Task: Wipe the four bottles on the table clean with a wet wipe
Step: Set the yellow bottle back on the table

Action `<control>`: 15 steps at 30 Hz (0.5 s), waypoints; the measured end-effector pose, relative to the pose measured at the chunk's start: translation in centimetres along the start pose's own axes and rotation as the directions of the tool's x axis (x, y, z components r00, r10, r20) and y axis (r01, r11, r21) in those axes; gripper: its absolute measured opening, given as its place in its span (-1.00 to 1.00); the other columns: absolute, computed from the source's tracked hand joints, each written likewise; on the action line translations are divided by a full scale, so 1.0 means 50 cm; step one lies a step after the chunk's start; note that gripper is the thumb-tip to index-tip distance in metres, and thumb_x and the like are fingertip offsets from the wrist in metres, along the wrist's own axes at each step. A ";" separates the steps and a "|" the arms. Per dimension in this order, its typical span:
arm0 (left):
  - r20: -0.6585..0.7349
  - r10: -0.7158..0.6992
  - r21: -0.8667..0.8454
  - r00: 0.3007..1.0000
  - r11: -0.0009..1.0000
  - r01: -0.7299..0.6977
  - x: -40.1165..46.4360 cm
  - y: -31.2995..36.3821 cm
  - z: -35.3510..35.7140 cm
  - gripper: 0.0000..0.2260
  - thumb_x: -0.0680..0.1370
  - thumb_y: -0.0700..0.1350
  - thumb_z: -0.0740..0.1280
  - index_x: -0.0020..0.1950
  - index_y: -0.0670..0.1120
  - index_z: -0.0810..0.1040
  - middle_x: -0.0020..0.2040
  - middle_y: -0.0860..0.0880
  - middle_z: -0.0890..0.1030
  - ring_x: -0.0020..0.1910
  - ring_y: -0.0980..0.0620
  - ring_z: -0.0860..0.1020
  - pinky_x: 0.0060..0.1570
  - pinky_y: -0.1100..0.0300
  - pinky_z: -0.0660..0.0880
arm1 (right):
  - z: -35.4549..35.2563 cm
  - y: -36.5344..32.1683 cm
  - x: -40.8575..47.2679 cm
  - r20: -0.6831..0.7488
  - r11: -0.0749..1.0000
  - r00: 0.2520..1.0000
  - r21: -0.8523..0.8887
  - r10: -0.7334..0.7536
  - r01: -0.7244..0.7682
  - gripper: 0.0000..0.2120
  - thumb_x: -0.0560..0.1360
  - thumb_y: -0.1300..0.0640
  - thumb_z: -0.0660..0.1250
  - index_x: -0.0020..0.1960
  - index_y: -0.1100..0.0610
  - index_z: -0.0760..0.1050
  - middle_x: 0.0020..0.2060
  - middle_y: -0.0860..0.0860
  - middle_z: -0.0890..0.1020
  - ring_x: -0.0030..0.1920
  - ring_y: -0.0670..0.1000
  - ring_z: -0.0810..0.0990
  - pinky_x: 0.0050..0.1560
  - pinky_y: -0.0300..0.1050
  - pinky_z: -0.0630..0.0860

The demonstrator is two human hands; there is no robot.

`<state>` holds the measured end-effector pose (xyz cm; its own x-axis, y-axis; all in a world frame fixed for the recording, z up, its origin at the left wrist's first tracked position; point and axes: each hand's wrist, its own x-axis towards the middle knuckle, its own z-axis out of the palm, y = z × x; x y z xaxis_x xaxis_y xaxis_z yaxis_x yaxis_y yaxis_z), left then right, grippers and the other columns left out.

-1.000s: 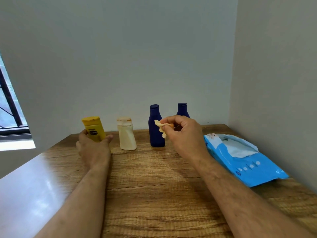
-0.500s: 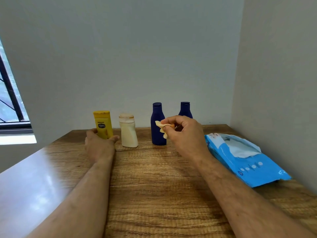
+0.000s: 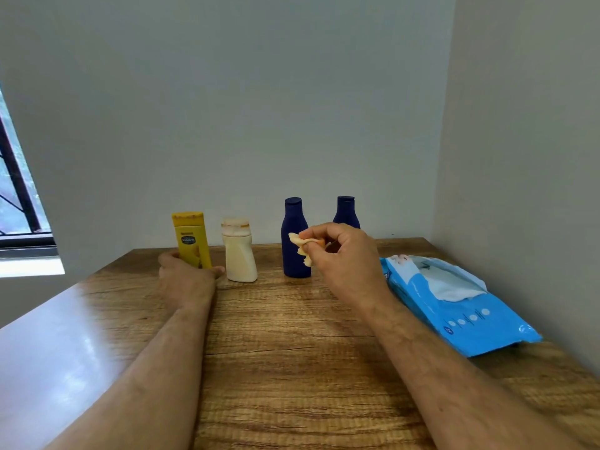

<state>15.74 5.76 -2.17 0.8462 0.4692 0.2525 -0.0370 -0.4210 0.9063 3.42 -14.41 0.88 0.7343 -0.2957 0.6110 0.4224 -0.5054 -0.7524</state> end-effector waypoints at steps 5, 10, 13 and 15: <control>0.005 -0.018 0.019 1.000 1.000 0.018 0.000 -0.001 -0.001 -0.17 0.30 -0.13 0.65 0.41 -0.21 0.25 0.35 -0.29 0.46 0.33 -0.31 0.45 0.27 -0.16 0.43 | 0.001 0.000 0.002 -0.003 1.000 1.000 -0.022 0.013 -0.013 -0.86 0.51 0.10 0.42 0.06 -0.03 0.65 -0.05 -0.15 0.64 -0.07 -0.18 0.60 -0.19 -0.44 0.53; 0.001 -0.028 0.025 1.000 0.999 0.028 -0.002 0.003 -0.001 -0.19 0.32 -0.12 0.64 0.40 -0.24 0.25 0.34 -0.31 0.46 0.32 -0.32 0.46 0.24 -0.15 0.44 | 0.001 0.000 0.002 -0.003 0.999 1.000 -0.028 0.017 -0.017 -0.87 0.51 0.09 0.42 0.05 -0.04 0.64 -0.07 -0.18 0.62 -0.08 -0.19 0.60 -0.18 -0.43 0.53; 0.008 -0.037 0.050 0.999 0.998 0.037 -0.004 0.003 -0.005 -0.15 0.31 -0.12 0.64 0.43 -0.26 0.22 0.36 -0.31 0.43 0.33 -0.32 0.44 0.26 -0.16 0.44 | 0.002 0.001 0.002 -0.002 0.999 1.000 -0.027 0.020 -0.020 -0.87 0.51 0.09 0.42 0.05 -0.03 0.65 -0.06 -0.16 0.62 -0.07 -0.17 0.60 -0.15 -0.39 0.55; 0.018 -0.043 0.078 0.999 0.996 0.042 -0.008 0.004 -0.006 -0.10 0.32 -0.15 0.63 0.48 -0.28 0.16 0.38 -0.32 0.40 0.36 -0.32 0.42 0.27 -0.16 0.44 | 0.002 0.002 0.002 0.003 0.999 1.000 -0.031 0.022 -0.022 -0.86 0.51 0.10 0.42 0.06 -0.03 0.65 -0.06 -0.16 0.63 -0.06 -0.17 0.60 -0.16 -0.40 0.54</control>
<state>15.26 5.74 -2.00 0.8564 0.4730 0.2070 0.0398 -0.4602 0.8869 3.59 -14.41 0.85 0.7451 -0.3046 0.5934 0.3893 -0.5237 -0.7577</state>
